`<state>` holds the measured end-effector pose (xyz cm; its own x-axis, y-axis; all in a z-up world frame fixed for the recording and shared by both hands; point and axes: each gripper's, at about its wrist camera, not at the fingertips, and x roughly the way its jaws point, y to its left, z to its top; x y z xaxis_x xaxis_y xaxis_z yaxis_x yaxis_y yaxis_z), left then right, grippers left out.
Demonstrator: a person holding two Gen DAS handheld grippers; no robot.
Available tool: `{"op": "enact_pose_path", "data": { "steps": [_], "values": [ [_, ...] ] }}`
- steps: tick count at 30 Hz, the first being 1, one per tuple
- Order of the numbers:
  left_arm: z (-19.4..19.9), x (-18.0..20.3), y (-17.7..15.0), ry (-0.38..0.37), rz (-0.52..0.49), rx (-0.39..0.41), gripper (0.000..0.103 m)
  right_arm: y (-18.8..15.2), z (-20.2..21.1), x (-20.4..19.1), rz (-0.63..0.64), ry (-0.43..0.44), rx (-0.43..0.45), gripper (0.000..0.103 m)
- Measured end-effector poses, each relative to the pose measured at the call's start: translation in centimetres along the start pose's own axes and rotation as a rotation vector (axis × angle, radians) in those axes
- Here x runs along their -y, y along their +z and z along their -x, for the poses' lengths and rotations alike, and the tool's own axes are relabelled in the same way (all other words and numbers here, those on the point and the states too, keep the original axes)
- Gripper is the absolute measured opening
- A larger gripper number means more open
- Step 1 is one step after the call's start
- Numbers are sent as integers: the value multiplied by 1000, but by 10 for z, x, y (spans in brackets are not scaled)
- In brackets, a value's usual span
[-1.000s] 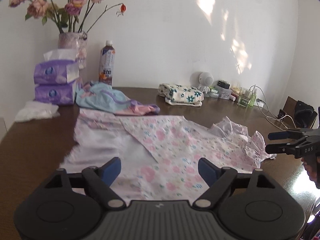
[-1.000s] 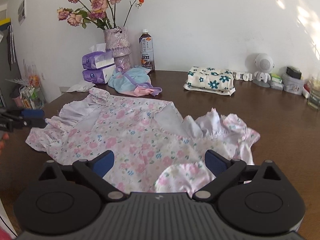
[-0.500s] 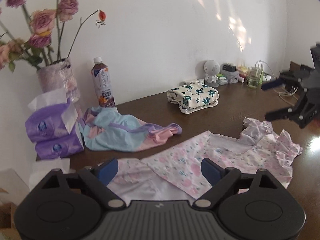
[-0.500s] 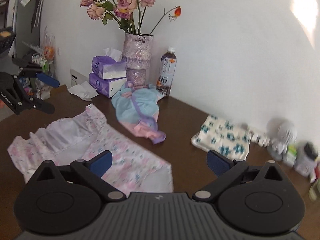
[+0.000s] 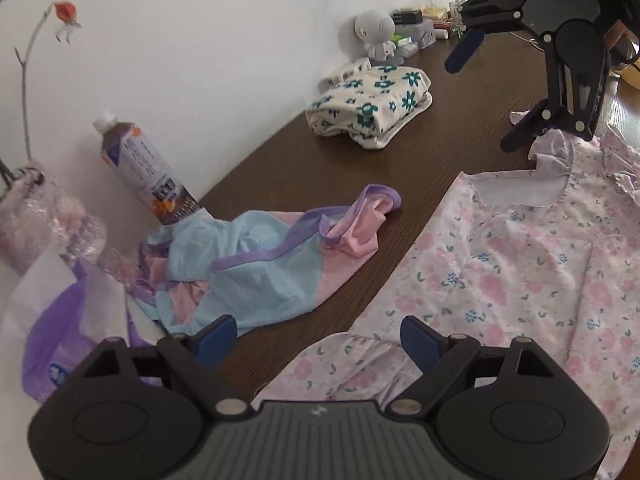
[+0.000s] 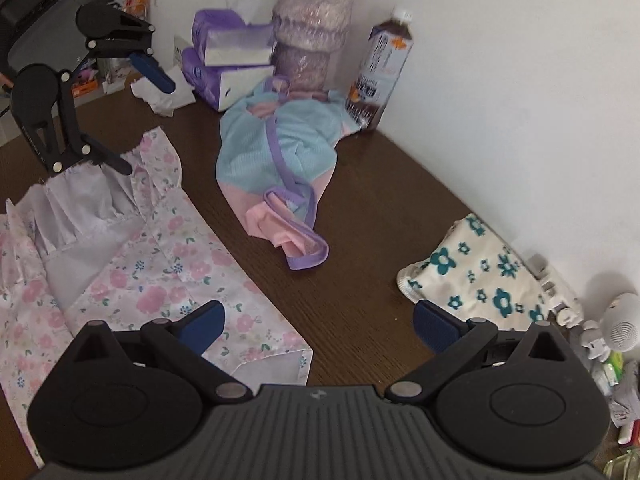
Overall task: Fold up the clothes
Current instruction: 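Close both grippers on the dress shoulder edges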
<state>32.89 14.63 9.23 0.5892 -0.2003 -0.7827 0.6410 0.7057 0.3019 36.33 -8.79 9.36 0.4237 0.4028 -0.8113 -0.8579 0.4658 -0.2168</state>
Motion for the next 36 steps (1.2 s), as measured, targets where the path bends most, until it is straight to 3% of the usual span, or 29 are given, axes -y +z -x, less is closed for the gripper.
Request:
{"op": "enact_pose_path", "data": {
  "steps": [8, 11, 16, 19, 21, 26, 30, 36],
  "values": [
    [-45, -26, -9, -56, 23, -52, 77, -5, -44, 13, 13, 118, -46, 96],
    [-54, -33, -14, -95, 37, -64, 71, -7, -56, 21, -15, 161, -69, 88],
    [-61, -39, -18, -140, 42, -92, 68, -8, -69, 25, -22, 258, -104, 86],
    [-67, -40, -19, -169, 44, -110, 60, -7, -76, 23, -17, 281, -122, 76],
    [-70, -42, -20, -193, 52, -120, 53, -8, -79, 25, -35, 305, -124, 60],
    [-72, -47, -23, -241, 88, -130, 46, -10, -80, 33, -70, 361, -105, 44],
    [-72, -49, -25, -286, 98, -134, 27, -11, -79, 34, -62, 386, -107, 29],
    [-69, -45, -25, -304, 75, -143, 9, -12, -76, 27, -33, 388, -113, 12]
  ]
}}
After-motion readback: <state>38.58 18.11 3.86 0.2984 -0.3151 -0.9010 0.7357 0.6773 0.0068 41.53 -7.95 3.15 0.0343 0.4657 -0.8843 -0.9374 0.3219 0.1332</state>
